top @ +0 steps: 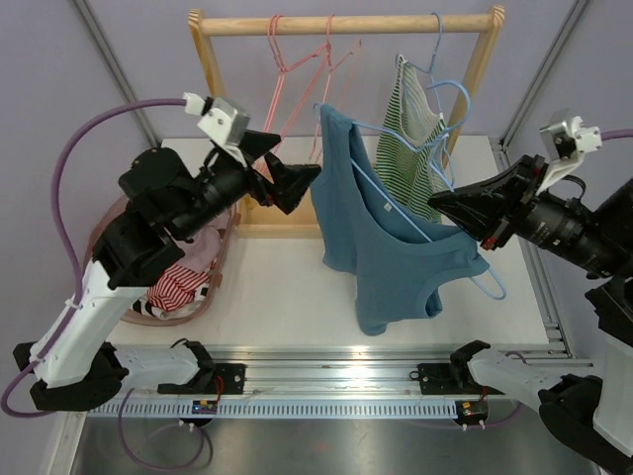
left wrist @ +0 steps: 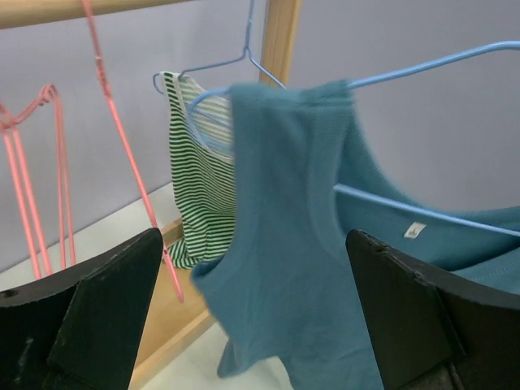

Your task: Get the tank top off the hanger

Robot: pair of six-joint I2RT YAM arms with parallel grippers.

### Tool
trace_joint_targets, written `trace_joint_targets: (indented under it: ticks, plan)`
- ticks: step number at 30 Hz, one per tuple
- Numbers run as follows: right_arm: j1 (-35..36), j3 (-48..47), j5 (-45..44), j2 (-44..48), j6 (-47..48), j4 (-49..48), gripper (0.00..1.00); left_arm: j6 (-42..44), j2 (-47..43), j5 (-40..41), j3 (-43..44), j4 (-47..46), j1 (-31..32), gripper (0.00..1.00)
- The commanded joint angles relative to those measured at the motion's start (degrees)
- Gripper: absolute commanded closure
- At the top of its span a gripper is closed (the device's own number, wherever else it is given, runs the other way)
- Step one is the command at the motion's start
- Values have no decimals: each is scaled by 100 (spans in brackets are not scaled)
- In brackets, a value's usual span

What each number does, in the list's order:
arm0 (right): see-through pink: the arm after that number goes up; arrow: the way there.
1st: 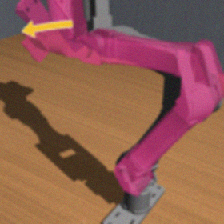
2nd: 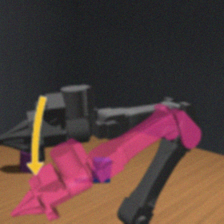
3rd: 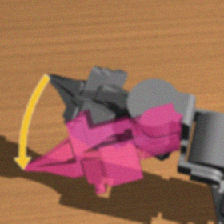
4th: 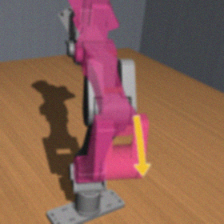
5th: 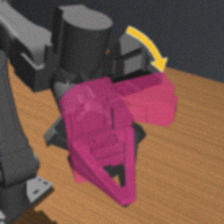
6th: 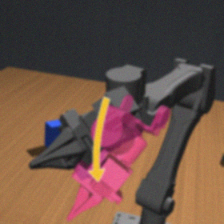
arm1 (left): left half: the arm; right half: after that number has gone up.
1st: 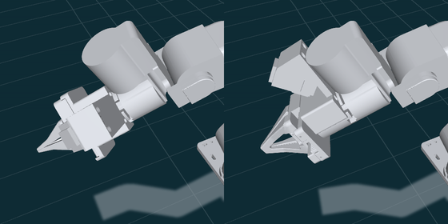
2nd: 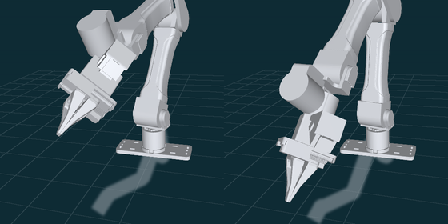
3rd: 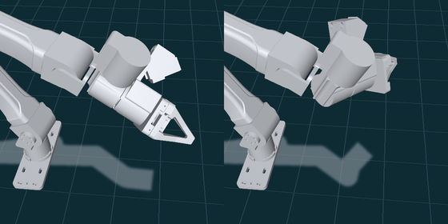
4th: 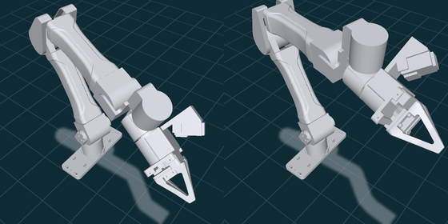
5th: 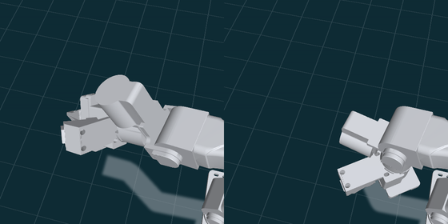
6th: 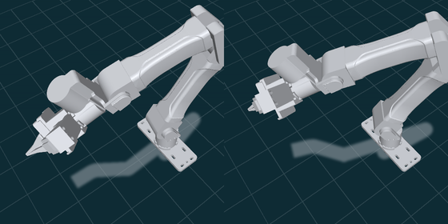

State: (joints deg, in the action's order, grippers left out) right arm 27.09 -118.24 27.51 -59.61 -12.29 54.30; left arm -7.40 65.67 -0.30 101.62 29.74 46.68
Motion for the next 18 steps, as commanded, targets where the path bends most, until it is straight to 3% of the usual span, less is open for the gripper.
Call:
trace_joint_targets:
  ticks: [1, 10, 13, 18]
  plan:
    - [-20, 493, 475, -59, -220, -613, 100, 896, 42, 1142, -370, -916, 709, 1]
    - [-20, 767, 580, 11, -256, -746, 100, 1346, 578, 2427, -740, -1154, 1168, 4]
    - [-20, 854, 633, 99, -282, -816, 100, 1390, 675, 2569, -811, -1198, 1168, 10]
    - [-20, 943, 537, 205, -186, -781, 100, 1434, 737, 2666, -863, -1198, 1168, 29]
